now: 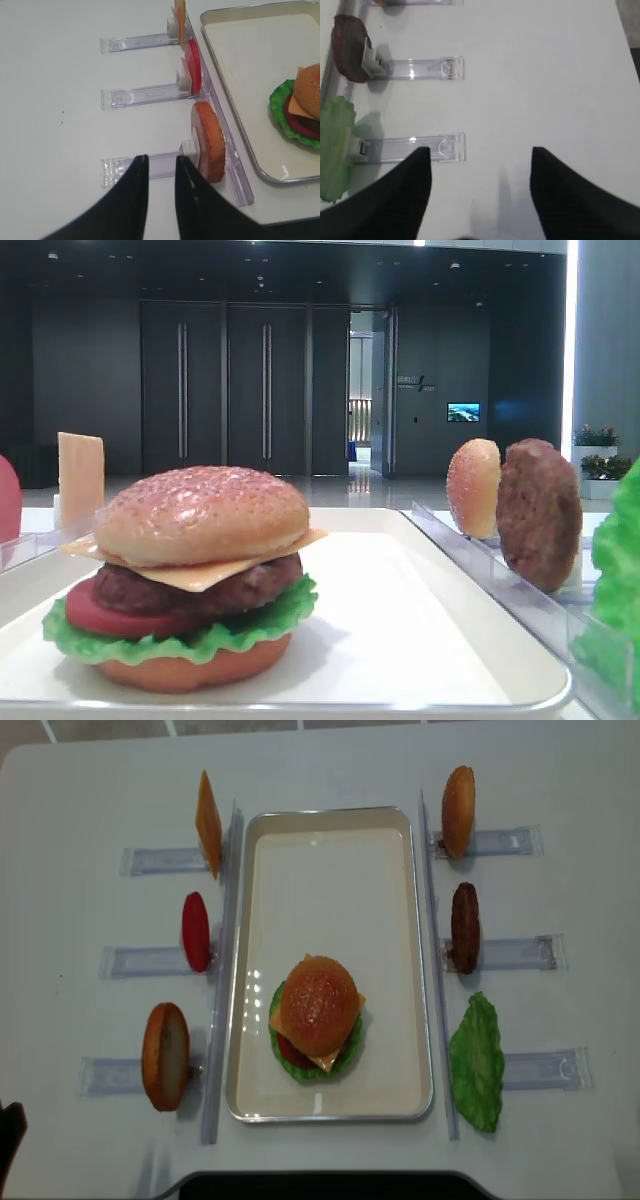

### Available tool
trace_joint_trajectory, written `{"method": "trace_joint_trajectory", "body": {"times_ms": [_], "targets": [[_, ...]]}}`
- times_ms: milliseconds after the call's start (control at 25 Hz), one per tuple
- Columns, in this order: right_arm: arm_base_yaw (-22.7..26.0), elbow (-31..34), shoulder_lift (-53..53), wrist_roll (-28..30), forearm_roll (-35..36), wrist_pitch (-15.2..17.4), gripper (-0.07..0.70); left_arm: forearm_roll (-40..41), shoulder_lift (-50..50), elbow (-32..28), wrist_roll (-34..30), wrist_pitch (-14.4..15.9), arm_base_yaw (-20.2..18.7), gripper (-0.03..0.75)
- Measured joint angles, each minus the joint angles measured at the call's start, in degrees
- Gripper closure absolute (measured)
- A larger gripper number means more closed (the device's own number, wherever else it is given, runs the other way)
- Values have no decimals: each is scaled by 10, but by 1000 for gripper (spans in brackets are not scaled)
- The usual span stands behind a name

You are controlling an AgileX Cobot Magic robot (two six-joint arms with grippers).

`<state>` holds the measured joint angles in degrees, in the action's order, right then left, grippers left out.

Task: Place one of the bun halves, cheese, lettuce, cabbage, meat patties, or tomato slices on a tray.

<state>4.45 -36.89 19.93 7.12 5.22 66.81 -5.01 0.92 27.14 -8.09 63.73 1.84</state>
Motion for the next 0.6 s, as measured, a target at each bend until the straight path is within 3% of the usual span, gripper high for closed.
{"method": "trace_joint_trajectory", "body": {"times_ms": [200,600], "targets": [[0,48,-80,3,-1,-39,218,0,0,0,0,0,0,576],[-4,67,-203,3,-1,-36,219,0,0,0,0,0,0,576]]}}
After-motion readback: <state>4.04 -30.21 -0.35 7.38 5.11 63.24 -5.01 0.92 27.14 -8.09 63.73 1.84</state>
